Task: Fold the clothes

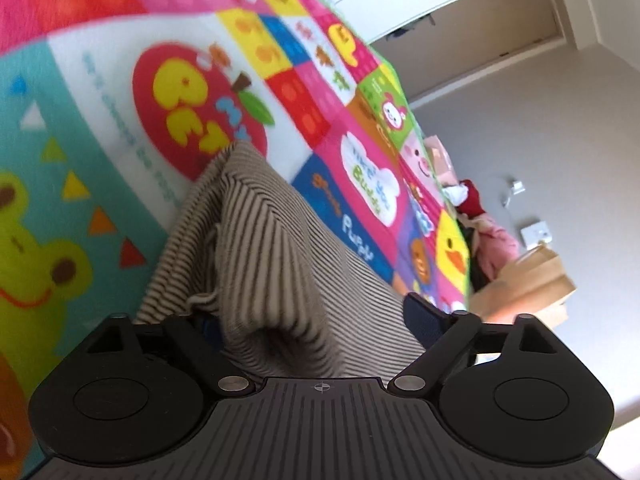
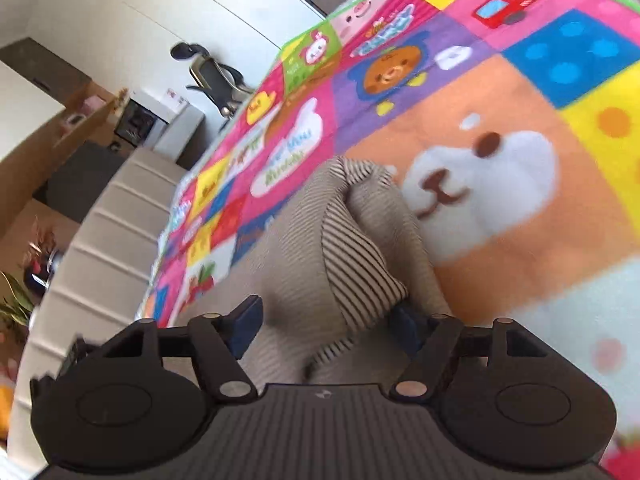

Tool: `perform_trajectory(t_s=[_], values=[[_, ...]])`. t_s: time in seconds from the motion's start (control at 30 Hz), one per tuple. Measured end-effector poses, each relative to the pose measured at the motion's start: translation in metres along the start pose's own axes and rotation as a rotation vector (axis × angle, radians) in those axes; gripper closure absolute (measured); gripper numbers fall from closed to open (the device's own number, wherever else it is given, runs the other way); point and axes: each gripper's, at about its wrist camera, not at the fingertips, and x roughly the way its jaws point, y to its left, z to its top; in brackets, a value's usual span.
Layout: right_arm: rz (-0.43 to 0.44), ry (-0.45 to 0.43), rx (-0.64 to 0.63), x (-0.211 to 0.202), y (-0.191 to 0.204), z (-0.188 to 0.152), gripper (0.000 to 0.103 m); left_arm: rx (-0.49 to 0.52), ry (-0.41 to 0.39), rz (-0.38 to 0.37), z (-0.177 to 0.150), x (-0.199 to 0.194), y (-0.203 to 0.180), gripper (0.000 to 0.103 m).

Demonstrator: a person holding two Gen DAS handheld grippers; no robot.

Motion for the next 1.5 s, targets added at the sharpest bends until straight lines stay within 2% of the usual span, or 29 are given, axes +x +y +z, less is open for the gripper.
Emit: perform_trajectory(t_s=[0.07, 0.1, 0.17, 0.23, 0.3, 0.37, 0.43, 0.53, 0.6, 0.63, 0.73, 0.77, 0.87, 0.93, 1.0, 1.07, 1.17, 1.33, 1.4, 1.5], values=[[0.005, -0.003, -0.05, 0.013, 0.007, 0.006, 0.056, 0.096, -0.026, 0.043, 0.005, -0.004, -0.008, 0.05], [0.007, -0.004, -0.075, 0.019, 0.011, 0.009, 0.061, 0.149, -0.028, 0.068, 0.009, -0.005, -0.013, 0.056], [0.014, -0.01, -0.117, 0.024, 0.019, 0.016, 0.064, 0.256, -0.031, 0.118, 0.016, -0.006, -0.024, 0.069], [0.022, -0.022, -0.143, 0.024, 0.027, 0.025, 0.065, 0.36, -0.017, 0.146, 0.024, -0.005, -0.04, 0.072], [0.028, -0.031, -0.152, 0.023, 0.033, 0.034, 0.066, 0.417, -0.012, 0.155, 0.031, -0.006, -0.054, 0.073], [0.025, -0.027, -0.146, 0.022, 0.037, 0.042, 0.066, 0.416, -0.005, 0.15, 0.038, -0.005, -0.064, 0.073], [0.013, -0.016, -0.159, 0.021, 0.04, 0.045, 0.066, 0.367, 0.026, 0.144, 0.044, -0.003, -0.067, 0.069], [-0.007, -0.002, -0.188, 0.021, 0.039, 0.041, 0.065, 0.264, 0.068, 0.103, 0.038, -0.001, -0.055, 0.048], [-0.02, 0.005, -0.194, 0.021, 0.037, 0.036, 0.064, 0.186, 0.087, 0.068, 0.031, -0.001, -0.043, 0.039], [-0.025, 0.009, -0.192, 0.021, 0.035, 0.033, 0.064, 0.13, 0.089, 0.053, 0.027, -0.001, -0.036, 0.03], [-0.044, 0.018, -0.191, 0.021, 0.029, 0.025, 0.062, -0.076, 0.074, 0.006, 0.016, 0.0, -0.013, 0.019], [-0.05, 0.018, -0.191, 0.021, 0.027, 0.022, 0.061, -0.146, 0.066, -0.011, 0.012, 0.001, -0.006, 0.016], [-0.057, 0.016, -0.184, 0.02, 0.02, 0.016, 0.059, -0.27, -0.001, 0.018, 0.005, 0.006, 0.008, 0.016], [-0.054, 0.013, -0.167, 0.021, 0.015, 0.014, 0.058, -0.302, -0.068, 0.04, 0.002, 0.008, 0.015, 0.02], [-0.047, 0.008, -0.155, 0.024, 0.01, 0.011, 0.058, -0.242, -0.121, 0.065, 0.002, 0.012, 0.014, 0.03], [-0.044, 0.003, -0.164, 0.027, 0.01, 0.012, 0.058, -0.09, -0.137, 0.123, 0.006, 0.021, 0.005, 0.053], [-0.041, 0.0, -0.217, 0.031, 0.018, 0.017, 0.064, 0.111, -0.12, 0.17, 0.019, 0.027, -0.009, 0.068], [0.024, -0.052, -0.326, 0.009, 0.043, 0.027, 0.067, 0.285, -0.119, 0.084, 0.034, -0.003, -0.043, 0.07], [0.048, -0.063, -0.326, -0.004, 0.045, 0.025, 0.067, 0.323, -0.128, 0.037, 0.029, -0.02, -0.053, 0.07], [0.038, -0.047, -0.321, -0.012, 0.037, 0.014, 0.067, 0.309, -0.125, 0.018, 0.008, -0.031, -0.037, 0.069]])
